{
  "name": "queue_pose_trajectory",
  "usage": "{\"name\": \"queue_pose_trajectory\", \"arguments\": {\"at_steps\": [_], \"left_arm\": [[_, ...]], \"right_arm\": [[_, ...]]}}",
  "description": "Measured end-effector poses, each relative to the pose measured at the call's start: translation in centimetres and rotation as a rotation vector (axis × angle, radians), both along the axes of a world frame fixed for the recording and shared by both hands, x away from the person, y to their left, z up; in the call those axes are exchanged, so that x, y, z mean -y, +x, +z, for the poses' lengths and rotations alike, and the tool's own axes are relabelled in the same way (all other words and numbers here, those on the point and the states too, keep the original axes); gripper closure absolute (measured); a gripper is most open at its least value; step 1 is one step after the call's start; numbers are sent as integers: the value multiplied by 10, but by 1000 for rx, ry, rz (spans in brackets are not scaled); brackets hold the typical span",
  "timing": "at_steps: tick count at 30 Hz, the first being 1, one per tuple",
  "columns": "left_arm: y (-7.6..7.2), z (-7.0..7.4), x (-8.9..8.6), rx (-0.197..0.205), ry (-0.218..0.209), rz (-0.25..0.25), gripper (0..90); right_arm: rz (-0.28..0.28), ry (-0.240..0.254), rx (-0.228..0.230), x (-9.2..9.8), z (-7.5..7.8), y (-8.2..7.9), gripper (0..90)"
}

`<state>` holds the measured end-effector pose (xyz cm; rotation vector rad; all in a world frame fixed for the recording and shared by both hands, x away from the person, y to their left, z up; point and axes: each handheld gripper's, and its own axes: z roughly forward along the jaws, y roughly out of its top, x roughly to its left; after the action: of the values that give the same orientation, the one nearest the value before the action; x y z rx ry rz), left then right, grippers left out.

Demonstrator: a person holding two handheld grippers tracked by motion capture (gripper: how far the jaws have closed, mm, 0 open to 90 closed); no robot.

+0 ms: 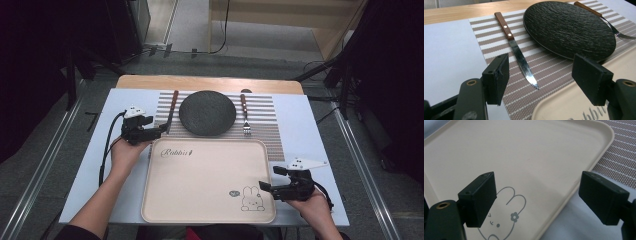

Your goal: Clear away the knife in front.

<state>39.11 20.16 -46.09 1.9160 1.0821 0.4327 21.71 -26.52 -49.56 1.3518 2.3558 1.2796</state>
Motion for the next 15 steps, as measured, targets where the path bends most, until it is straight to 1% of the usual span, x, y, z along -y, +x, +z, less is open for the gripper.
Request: {"name": "queue_pose_trajectory", "arguments": {"at_steps": [1,3,7,8,11,12,14,15], "left_arm": [[2,-1,1,10,-8,4,299],[7,-1,2,-3,9,8,299],[15,-3,5,-3,17,16,299],[16,-4,6,-2,26,18,299],[20,-7,8,16,19,29,299],[22,-8,8,19,25,30,299],[27,-9,11,8,44,33,299],[29,-10,13,4,45,35,299]], "right_arm": [[0,0,0,0,0,0,138],[1,0,0,0,0,0,138],[1,-1,0,0,0,0,138],[1,0,1,0,0,0,138],[0,-1,0,0,0,0,138],[0,-1,0,0,0,0,138],[3,-1,1,0,0,0,138],[3,-1,1,0,0,0,138]]}}
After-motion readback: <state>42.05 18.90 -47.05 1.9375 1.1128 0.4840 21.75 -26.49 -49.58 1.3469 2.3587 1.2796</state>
